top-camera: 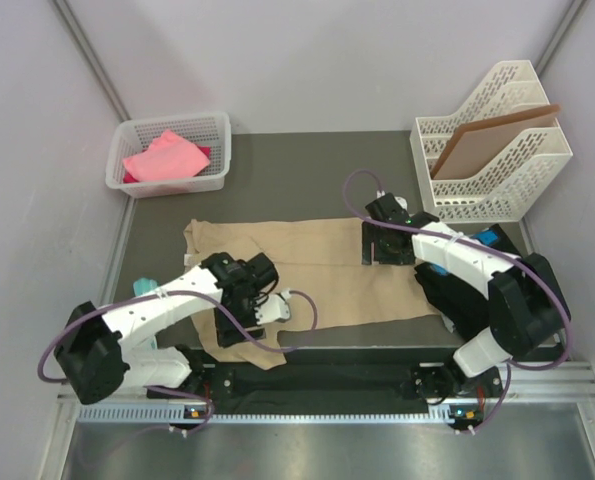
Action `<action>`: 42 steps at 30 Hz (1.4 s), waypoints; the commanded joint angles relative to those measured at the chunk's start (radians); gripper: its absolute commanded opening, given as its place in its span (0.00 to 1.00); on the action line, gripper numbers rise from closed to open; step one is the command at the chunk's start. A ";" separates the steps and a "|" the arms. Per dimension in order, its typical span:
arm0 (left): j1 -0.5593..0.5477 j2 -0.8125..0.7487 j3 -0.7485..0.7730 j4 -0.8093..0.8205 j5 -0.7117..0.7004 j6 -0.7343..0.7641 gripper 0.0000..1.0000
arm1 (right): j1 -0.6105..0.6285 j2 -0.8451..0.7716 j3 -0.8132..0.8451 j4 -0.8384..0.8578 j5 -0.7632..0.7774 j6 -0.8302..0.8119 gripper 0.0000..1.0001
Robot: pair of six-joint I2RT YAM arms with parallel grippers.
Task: Fold and stack the t-shirts
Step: Grap the side of the flattened tshirt closest away from the robot with both arms
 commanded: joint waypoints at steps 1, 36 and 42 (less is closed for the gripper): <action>-0.097 0.025 -0.038 -0.007 0.000 -0.021 0.72 | 0.005 -0.052 0.027 -0.012 0.022 0.023 0.76; -0.250 0.197 -0.059 0.162 -0.151 -0.081 0.00 | -0.044 -0.097 0.025 -0.041 0.021 0.017 0.60; -0.067 0.073 -0.005 0.186 -0.299 0.049 0.00 | -0.044 -0.115 0.024 -0.058 0.025 0.000 0.57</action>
